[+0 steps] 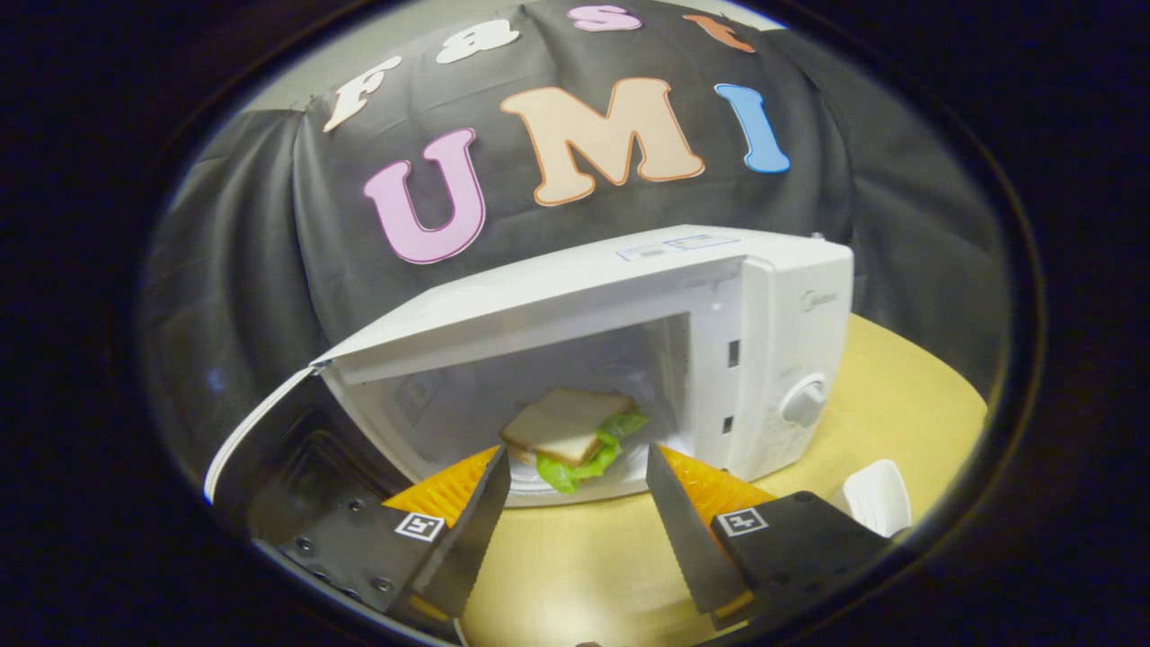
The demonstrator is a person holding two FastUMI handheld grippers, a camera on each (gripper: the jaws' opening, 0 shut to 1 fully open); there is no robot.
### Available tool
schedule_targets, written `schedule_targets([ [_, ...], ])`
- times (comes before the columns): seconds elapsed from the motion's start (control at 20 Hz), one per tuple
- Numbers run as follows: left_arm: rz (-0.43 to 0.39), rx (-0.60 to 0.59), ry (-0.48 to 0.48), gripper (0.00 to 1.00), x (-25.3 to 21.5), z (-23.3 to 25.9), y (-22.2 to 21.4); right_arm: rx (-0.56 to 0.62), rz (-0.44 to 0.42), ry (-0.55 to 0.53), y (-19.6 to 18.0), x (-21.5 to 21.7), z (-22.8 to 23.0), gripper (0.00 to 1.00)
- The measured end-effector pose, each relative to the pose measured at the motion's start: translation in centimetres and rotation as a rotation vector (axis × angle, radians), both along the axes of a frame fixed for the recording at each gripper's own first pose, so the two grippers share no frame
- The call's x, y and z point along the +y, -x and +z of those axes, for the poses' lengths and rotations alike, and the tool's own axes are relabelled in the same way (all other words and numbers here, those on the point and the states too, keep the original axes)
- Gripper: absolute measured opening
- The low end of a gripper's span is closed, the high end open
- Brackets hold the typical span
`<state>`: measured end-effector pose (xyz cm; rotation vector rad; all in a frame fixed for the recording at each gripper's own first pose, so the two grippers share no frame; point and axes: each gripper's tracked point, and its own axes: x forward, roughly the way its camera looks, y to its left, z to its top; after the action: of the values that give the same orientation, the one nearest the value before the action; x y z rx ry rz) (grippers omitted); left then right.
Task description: Open the microwave oven with the left hand, put the food in, and close the microwave oven.
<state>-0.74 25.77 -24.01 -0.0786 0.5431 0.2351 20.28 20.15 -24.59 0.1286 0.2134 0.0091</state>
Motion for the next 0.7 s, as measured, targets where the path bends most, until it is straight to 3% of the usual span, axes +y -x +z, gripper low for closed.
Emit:
schedule_targets([
  [0.15,-0.027,0.001,0.006,0.92,-0.8,0.1,0.1,0.045,-0.021,0.021,3.3,-2.0,0.0,0.94],
  [0.25,-0.042,0.004,0.007,0.83,-1.4,0.1,0.4,0.075,-0.032,0.010,5.6,-3.0,-0.1,0.89],
  [0.35,-0.061,0.001,-0.008,0.71,-1.8,0.3,0.6,0.097,-0.031,-0.003,7.8,-3.4,0.1,0.94],
  [0.45,-0.084,0.005,-0.017,0.57,-2.6,0.3,0.7,0.105,-0.022,-0.003,9.6,-3.6,0.7,0.94],
  [0.5,-0.097,0.011,-0.021,0.41,-2.9,0.3,0.9,0.102,-0.019,0.000,10.5,-3.7,1.1,0.89],
  [0.55,-0.102,0.020,-0.029,0.35,-3.1,0.2,1.1,0.098,-0.015,0.005,11.3,-3.8,1.6,0.89],
  [0.65,-0.082,0.032,-0.044,0.07,-2.7,-0.2,1.4,0.095,-0.010,0.014,12.9,-4.3,2.2,0.94],
  [0.7,-0.090,0.037,-0.037,0.01,-3.2,-0.4,1.4,0.089,-0.005,0.021,13.4,-4.4,2.5,0.94],
])
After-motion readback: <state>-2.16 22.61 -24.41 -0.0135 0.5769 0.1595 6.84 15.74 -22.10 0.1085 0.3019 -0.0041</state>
